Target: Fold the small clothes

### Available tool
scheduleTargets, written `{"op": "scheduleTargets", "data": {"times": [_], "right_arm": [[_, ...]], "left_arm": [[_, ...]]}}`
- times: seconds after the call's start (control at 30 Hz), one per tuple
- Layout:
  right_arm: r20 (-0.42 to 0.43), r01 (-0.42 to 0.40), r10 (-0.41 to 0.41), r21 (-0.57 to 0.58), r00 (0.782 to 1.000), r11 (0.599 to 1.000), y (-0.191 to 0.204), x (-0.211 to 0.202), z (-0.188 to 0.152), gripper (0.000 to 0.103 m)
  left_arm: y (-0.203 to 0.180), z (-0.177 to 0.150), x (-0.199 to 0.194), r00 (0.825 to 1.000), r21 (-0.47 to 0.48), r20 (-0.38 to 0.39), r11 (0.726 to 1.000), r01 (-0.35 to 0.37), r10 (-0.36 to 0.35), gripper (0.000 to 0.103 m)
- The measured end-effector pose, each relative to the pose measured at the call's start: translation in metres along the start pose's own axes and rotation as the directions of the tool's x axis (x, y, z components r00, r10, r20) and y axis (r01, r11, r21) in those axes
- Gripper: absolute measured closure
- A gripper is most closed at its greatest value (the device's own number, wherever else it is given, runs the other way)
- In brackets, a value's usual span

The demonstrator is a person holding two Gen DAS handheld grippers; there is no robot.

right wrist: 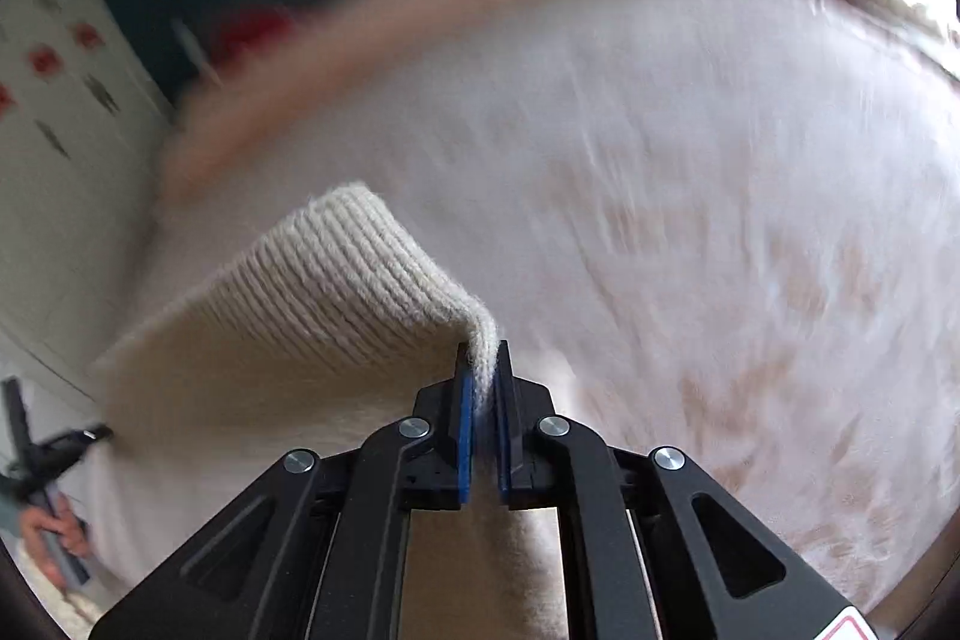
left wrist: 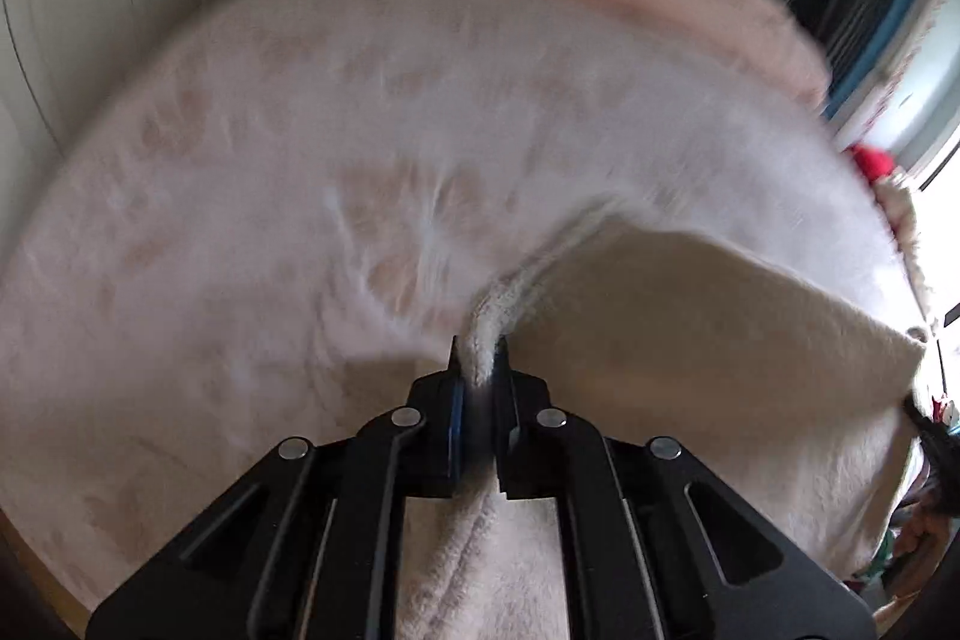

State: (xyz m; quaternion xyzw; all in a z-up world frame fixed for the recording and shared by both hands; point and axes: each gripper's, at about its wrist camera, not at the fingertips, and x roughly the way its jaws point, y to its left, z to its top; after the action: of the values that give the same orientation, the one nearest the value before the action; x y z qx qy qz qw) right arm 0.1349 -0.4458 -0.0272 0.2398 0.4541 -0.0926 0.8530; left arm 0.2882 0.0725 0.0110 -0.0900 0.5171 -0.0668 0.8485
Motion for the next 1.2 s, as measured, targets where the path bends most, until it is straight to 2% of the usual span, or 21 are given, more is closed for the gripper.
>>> {"op": "scheduleTargets", "data": {"times": [0.03,0.07,0.13,0.2,0.27,0.37,0.43,0.53,0.57,0.6,0.63,0.7,0.73,0.8,0.83,0.9,0.93,1.0,1.07,1.13,1.2], "right_arm": [[-0.062,0.046,-0.045,0.008,0.997,0.999,-0.005,0.018,-0.004,0.097],[-0.068,0.057,-0.056,0.007,0.996,0.998,-0.005,0.023,-0.009,0.096],[0.018,0.037,-0.037,-0.002,0.999,0.999,0.006,-0.002,-0.008,0.091],[0.117,0.037,-0.03,-0.055,0.993,0.998,0.031,-0.041,-0.008,0.089],[0.158,-0.002,0.023,-0.132,0.987,0.991,0.061,-0.065,-0.015,0.088],[0.092,-0.121,0.142,-0.204,0.986,0.971,0.11,-0.062,-0.039,0.088],[0.004,-0.177,0.183,-0.237,0.983,0.955,0.137,-0.039,-0.061,0.089],[-0.115,-0.145,0.113,-0.325,0.987,0.935,0.158,0.009,-0.097,0.093],[-0.13,-0.118,0.078,-0.329,0.988,0.937,0.152,0.021,-0.101,0.101],[-0.133,-0.146,0.11,-0.299,0.985,0.943,0.14,0.021,-0.1,0.102],[-0.128,-0.141,0.11,-0.261,0.986,0.955,0.131,0.013,-0.095,0.101],[-0.087,-0.094,0.076,-0.228,0.993,0.969,0.113,-0.006,-0.088,0.089],[-0.064,-0.084,0.071,-0.224,0.995,0.971,0.106,-0.015,-0.085,0.087],[-0.052,-0.071,0.062,-0.204,0.997,0.976,0.088,-0.027,-0.081,0.087],[-0.05,-0.06,0.051,-0.191,0.997,0.98,0.083,-0.028,-0.08,0.086],[-0.043,-0.025,0.019,-0.148,0.999,0.989,0.068,-0.032,-0.082,0.085],[-0.035,-0.015,0.01,-0.126,0.999,0.992,0.063,-0.034,-0.082,0.084],[-0.005,-0.01,0.01,-0.111,1.0,0.994,0.06,-0.04,-0.081,0.084],[0.024,-0.004,0.007,-0.132,1.0,0.991,0.072,-0.04,-0.074,0.084],[0.016,-0.028,0.031,-0.164,0.999,0.986,0.086,-0.036,-0.07,0.084],[0.008,-0.039,0.042,-0.215,0.999,0.976,0.11,-0.023,-0.061,0.084]], "left_arm": [[0.004,-0.008,0.026,0.997,-0.022,-0.08,1.0,-0.022,0.02,0.096],[0.004,-0.015,0.039,0.994,-0.019,-0.1,0.999,-0.044,0.042,0.096],[-0.008,-0.023,0.028,0.996,0.044,-0.025,0.996,-0.08,0.081,0.093],[-0.02,-0.026,0.009,0.996,0.084,0.018,0.992,-0.09,0.089,0.093],[-0.037,-0.032,-0.02,0.995,0.1,0.08,0.993,-0.065,0.057,0.093],[-0.065,-0.046,-0.037,0.997,0.094,0.07,0.995,0.031,-0.037,0.092],[-0.084,-0.063,-0.025,0.998,0.105,0.026,0.993,0.057,-0.06,0.087],[-0.089,-0.085,0.006,0.999,0.144,-0.028,0.99,-0.01,0.015,0.087],[-0.082,-0.089,0.009,1.0,0.148,-0.015,0.989,-0.014,0.017,0.087],[-0.074,-0.089,0.009,1.0,0.148,0.004,0.989,-0.003,0.003,0.087],[-0.062,-0.085,0.003,1.0,0.145,0.022,0.989,-0.021,0.018,0.087],[-0.043,-0.073,-0.007,0.995,0.121,0.068,0.989,-0.086,0.078,0.085],[-0.026,-0.063,-0.013,0.986,0.083,0.099,0.987,-0.14,0.132,0.08],[0.003,-0.046,-0.017,0.968,0.011,0.126,0.975,-0.222,0.219,0.08],[0.024,-0.037,-0.012,0.95,-0.034,0.104,0.956,-0.292,0.294,0.08],[0.056,-0.026,-0.007,0.93,-0.109,0.027,0.925,-0.363,0.368,0.081],[0.07,-0.024,-0.014,0.931,-0.169,0.008,0.918,-0.358,0.364,0.081],[0.072,-0.029,-0.047,0.963,-0.25,0.092,0.942,-0.223,0.253,0.081],[0.049,-0.032,-0.062,0.971,-0.206,0.135,0.964,-0.166,0.196,0.079],[0.007,-0.037,-0.064,0.981,-0.104,0.155,0.989,-0.102,0.117,0.071],[-0.038,-0.046,-0.054,0.99,0.0,0.136,0.999,-0.033,0.032,0.049]]}}
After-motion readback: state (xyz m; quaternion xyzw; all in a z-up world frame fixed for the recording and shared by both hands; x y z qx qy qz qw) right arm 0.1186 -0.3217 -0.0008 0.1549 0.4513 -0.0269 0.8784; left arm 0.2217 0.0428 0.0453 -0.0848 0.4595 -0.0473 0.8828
